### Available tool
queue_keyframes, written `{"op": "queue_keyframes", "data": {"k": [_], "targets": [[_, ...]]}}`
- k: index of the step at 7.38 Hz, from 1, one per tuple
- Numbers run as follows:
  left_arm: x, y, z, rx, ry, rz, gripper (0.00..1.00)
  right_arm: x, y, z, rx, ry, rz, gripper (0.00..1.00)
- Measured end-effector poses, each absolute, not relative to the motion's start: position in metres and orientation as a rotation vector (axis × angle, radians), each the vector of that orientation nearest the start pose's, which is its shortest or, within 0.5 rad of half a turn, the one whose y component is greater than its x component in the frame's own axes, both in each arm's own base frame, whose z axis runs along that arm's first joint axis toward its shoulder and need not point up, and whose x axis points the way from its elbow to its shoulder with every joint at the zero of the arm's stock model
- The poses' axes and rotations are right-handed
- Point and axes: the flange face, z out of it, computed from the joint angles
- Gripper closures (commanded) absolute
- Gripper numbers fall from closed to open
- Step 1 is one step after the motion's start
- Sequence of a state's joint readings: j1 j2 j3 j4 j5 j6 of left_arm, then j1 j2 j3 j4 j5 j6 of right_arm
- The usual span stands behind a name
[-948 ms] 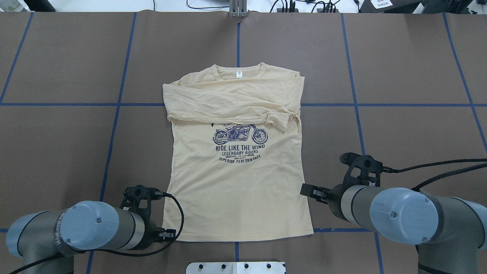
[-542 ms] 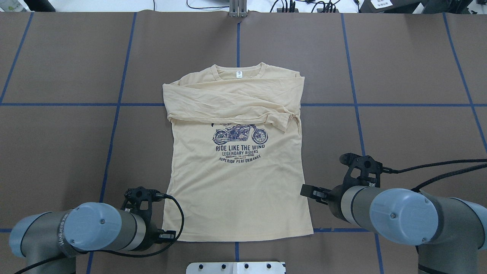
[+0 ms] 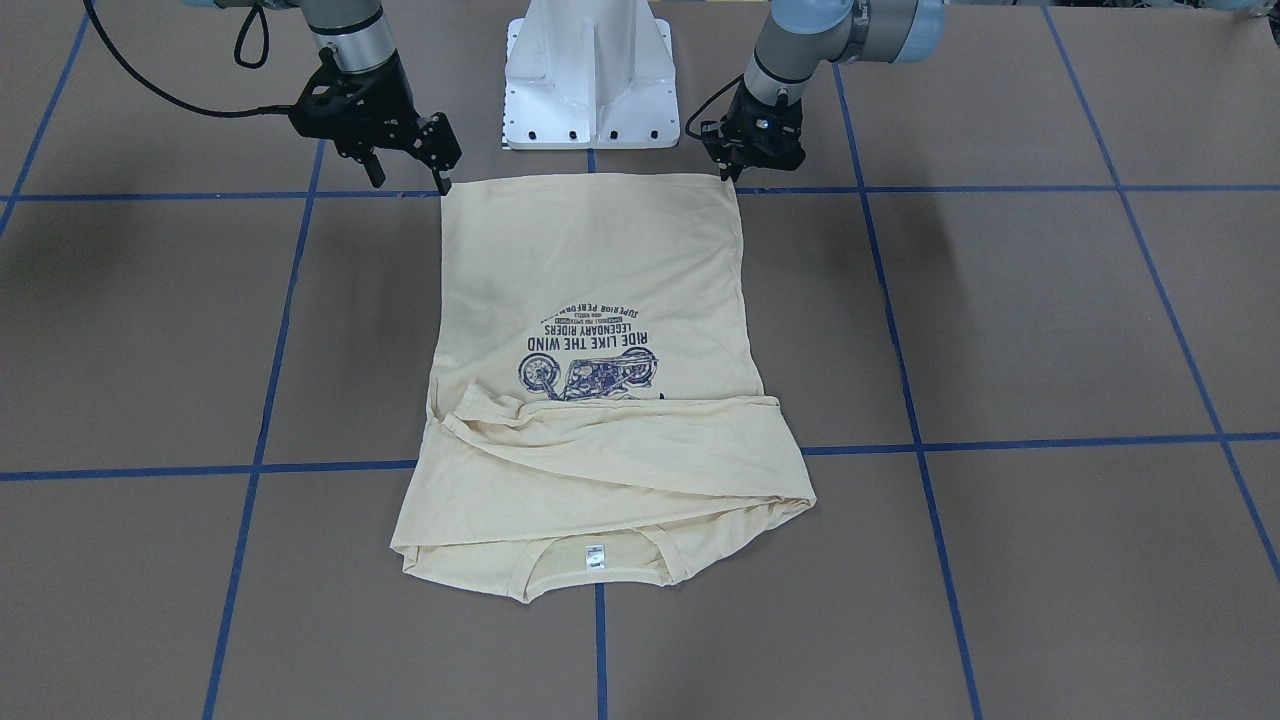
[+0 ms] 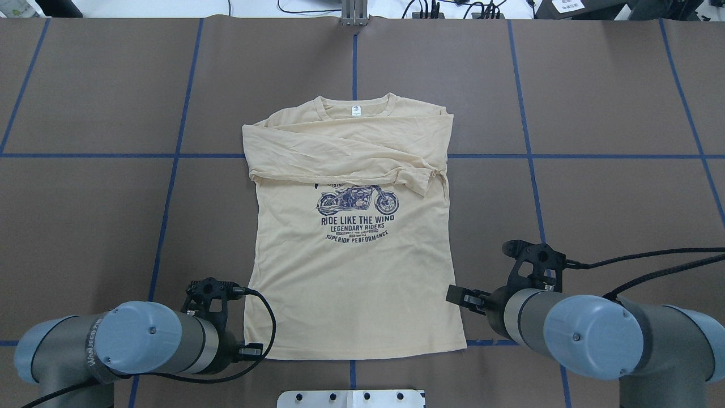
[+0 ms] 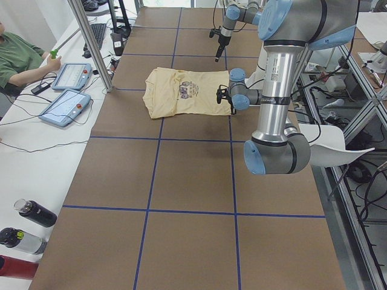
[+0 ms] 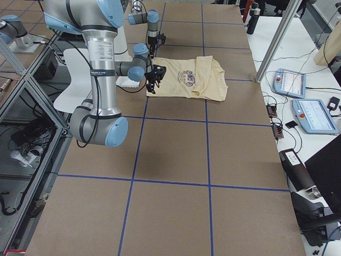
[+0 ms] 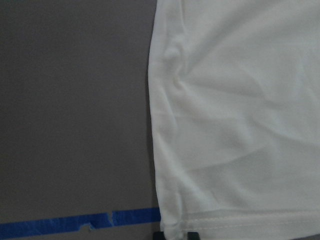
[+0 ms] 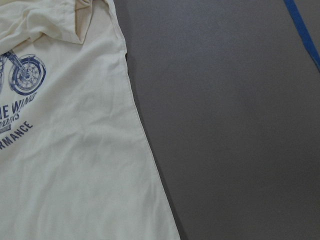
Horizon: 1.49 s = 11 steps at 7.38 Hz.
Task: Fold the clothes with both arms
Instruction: 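Grasp the hem corners nearest the robot with both grippers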
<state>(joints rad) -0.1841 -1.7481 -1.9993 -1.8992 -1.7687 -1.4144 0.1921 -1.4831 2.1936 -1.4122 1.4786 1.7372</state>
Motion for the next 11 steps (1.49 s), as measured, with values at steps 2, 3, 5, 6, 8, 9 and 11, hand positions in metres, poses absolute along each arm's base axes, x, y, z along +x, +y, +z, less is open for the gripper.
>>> {"op": "queue_keyframes", "data": {"k": [2, 3, 5, 6, 8, 9, 11], "targets": [[0.505, -0.209, 0.331, -0.025, 0.956, 0.066, 1.0, -0.455, -0.21, 0.325, 0.111, -0.866, 0.419, 0.49], [0.505, -0.209, 0.331, -0.026, 0.958, 0.067, 1.0, -0.464, -0.2, 0.328, 0.121, -0.865, 0.44, 0.52], [0.505, -0.209, 0.33, -0.028, 0.96, 0.068, 1.0, -0.48, -0.183, 0.338, 0.139, -0.855, 0.463, 0.53], [0.504, -0.209, 0.329, -0.028, 0.961, 0.068, 1.0, -0.489, -0.175, 0.344, 0.148, -0.846, 0.464, 0.53], [0.504, -0.209, 0.328, -0.028, 0.963, 0.068, 1.0, -0.499, -0.157, 0.351, 0.151, -0.844, 0.467, 0.52], [0.503, -0.209, 0.328, -0.028, 0.965, 0.068, 1.0, -0.504, -0.149, 0.353, 0.154, -0.844, 0.465, 0.53], [0.498, -0.21, 0.323, -0.024, 0.975, 0.066, 1.0, -0.509, -0.142, 0.357, 0.161, -0.84, 0.463, 0.62]]}}
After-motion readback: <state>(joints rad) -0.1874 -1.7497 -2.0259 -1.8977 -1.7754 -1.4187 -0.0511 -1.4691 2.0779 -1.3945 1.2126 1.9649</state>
